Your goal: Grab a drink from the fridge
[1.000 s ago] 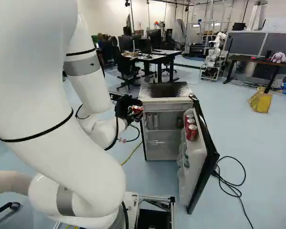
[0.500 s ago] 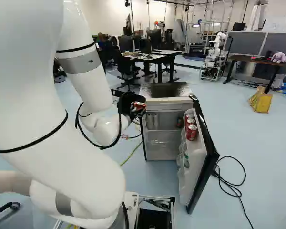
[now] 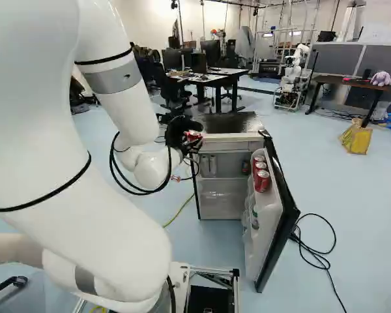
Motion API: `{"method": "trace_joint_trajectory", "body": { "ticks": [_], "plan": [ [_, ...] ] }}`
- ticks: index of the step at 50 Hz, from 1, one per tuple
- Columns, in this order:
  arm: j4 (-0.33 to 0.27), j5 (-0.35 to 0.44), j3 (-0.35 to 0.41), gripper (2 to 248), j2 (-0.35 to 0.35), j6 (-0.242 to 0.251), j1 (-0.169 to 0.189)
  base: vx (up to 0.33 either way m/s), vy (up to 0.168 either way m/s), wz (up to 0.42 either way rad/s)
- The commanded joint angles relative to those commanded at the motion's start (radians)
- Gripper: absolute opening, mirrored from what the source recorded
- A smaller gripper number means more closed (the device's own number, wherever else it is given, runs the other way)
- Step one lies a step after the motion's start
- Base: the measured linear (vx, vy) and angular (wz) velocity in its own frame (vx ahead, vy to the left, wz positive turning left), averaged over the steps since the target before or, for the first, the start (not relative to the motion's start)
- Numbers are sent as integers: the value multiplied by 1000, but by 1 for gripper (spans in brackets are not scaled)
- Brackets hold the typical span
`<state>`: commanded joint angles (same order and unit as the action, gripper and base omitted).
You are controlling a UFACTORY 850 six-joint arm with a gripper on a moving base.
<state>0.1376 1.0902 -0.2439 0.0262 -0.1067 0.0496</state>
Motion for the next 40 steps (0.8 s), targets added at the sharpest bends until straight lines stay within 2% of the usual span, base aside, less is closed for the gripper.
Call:
{"method": "trace_joint_trajectory", "body": {
  "ticks": [40],
  "plan": [
    [-166, -158, -115, 90, -7, 0, 84, 0, 0, 0]
  ]
}}
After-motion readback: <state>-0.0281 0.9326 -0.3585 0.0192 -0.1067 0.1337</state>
